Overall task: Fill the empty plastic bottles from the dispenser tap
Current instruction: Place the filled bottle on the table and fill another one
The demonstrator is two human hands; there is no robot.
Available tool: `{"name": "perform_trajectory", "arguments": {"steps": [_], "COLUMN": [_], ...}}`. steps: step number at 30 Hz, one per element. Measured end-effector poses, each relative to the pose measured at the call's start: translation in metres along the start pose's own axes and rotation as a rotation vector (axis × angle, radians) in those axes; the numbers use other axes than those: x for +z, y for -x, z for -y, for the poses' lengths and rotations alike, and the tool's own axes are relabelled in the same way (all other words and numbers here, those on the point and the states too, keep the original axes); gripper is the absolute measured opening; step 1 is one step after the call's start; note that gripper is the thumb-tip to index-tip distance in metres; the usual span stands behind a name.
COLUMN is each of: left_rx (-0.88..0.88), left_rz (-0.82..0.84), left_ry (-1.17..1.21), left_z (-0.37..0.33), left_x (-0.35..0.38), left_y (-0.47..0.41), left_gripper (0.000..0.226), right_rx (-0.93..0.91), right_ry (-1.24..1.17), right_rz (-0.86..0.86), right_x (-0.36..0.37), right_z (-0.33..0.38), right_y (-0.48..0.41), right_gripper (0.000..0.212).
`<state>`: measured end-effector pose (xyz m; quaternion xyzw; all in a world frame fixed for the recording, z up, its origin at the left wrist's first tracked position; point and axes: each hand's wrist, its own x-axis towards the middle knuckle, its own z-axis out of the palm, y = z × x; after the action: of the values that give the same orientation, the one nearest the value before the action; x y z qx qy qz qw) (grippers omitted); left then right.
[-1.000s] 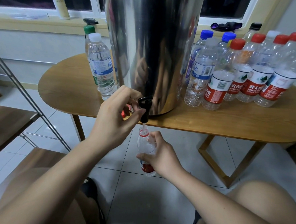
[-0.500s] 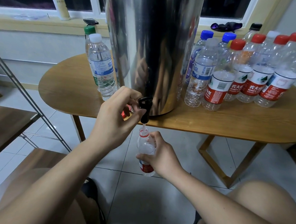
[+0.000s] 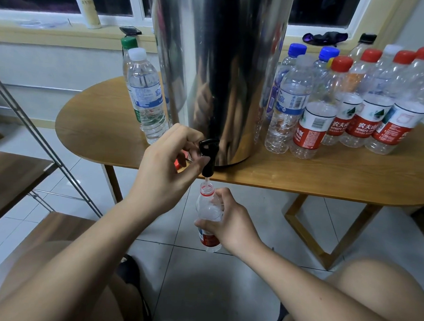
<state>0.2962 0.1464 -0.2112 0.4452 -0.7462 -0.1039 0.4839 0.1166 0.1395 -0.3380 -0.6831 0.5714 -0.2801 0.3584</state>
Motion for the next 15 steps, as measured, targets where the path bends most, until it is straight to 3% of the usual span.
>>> {"name": "perform_trajectory", "arguments": {"steps": [15], "left_rx": [0.002], "left_rz": [-0.001], "left_ry": [0.007], "left_z": [-0.0003], "left_x": [-0.0003], "left_y": [0.0001], "left_gripper": [0.026], "right_rx": [-0.008], "right_ry": [-0.019], "right_rz": [-0.001], "right_x": [-0.0002], "right_z": [-0.0003], "right_y": [0.0004], "right_gripper": [0.072]}}
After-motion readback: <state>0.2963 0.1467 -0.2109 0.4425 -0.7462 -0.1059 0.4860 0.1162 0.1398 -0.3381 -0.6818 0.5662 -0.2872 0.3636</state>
